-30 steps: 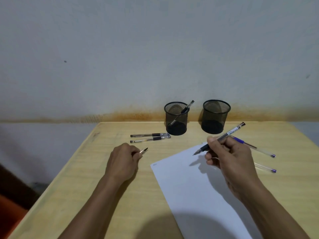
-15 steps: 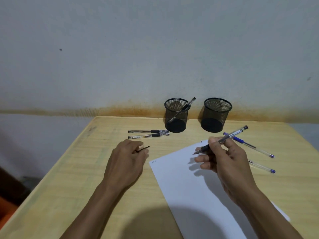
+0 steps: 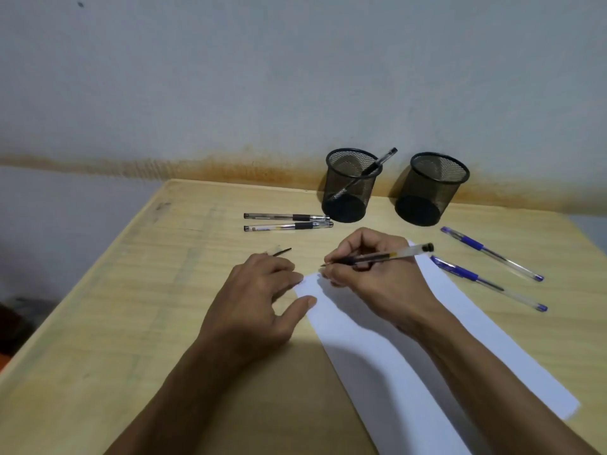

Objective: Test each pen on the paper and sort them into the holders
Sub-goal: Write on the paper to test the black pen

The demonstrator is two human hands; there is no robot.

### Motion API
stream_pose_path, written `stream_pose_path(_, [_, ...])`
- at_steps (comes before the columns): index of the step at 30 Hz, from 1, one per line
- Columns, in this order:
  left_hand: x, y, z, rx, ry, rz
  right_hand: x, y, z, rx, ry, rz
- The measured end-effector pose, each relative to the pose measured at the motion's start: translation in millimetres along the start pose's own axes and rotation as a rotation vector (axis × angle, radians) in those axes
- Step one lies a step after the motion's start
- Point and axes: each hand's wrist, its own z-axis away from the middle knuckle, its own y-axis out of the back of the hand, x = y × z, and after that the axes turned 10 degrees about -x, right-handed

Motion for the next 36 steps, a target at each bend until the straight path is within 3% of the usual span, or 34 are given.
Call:
stream_pose_path(9, [-6,-8,1,0.071,-0.083,-0.046,19,-11,-15,-0.016,0.049,0.113])
stream_pose_path(21, [1,0,-4,0.013,-0.033,0.013,30,-15,-29,-0.099,0.095,-0.072])
stream_pose_path(36, [0,-3,-5,0.039,-0.043,0.031,32,-16,-32,-0.08,0.092,-0.018])
